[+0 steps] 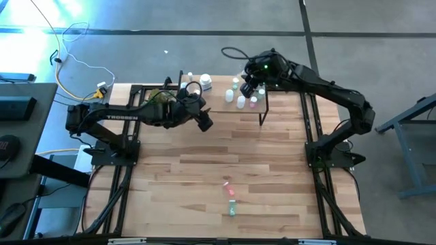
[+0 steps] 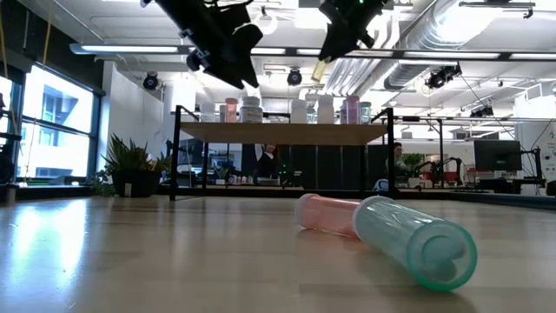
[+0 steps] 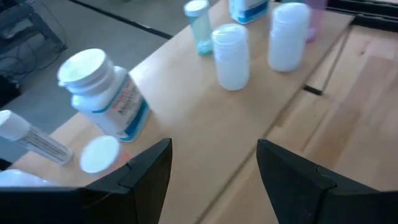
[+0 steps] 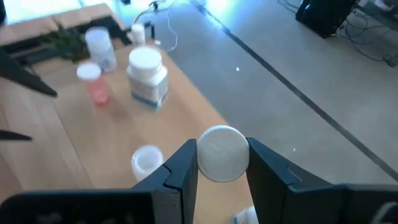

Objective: Pick and place medicine bottles onto shelf by color
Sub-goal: Put the yellow pill bottle on the shelf

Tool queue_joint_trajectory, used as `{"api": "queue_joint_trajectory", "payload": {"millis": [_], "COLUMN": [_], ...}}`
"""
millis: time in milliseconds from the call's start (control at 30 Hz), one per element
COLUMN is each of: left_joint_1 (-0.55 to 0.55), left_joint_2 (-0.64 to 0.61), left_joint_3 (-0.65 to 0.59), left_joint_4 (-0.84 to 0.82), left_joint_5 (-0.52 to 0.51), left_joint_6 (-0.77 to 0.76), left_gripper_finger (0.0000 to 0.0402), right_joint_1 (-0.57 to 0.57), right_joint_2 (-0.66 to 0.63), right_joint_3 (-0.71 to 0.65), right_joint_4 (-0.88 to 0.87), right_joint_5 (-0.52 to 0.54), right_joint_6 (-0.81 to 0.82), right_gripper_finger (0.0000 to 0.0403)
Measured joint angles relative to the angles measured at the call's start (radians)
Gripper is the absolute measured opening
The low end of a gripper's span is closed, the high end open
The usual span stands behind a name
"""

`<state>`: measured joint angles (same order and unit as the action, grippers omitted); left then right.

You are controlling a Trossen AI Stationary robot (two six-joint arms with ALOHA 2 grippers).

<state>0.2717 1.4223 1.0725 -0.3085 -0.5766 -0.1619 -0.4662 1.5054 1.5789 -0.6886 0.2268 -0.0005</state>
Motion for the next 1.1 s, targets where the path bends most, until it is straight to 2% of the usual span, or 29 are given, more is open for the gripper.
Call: {"api": "queue_joint_trajectory", "payload": {"millis": [267,467,767,1100], "left_joint_1": [0.054,0.065,0.061,0.061], "left_joint_2": [0.0,0.0,0.0,0.001], "left_joint_3": [0.0,0.0,0.0,0.0], "left_joint_4": [0.024,0.04,0.13,0.126], "left_joint_5": [0.079,0.135,0.151,0.151], "left_joint_6": [-0.002,0.013,0.009,-0.035], "left_gripper_finger": [0.0225,0.0225,0.0225,0.0225], "right_joint_1": [-0.034,-0.039,-0.045,-0.045], "right_joint_2": [0.001,0.019,0.105,0.157], "right_joint_3": [0.063,0.064,0.064,0.064], "right_joint_4": [-0.077,-0.134,-0.23,-0.299], "right_joint_5": [-0.031,-0.123,-0.173,-0.175], "right_joint_6": [0.049,0.021,-0.153,-0.152], "right_gripper_finger": [0.0099,0.0099,0.0099,0.0099]}}
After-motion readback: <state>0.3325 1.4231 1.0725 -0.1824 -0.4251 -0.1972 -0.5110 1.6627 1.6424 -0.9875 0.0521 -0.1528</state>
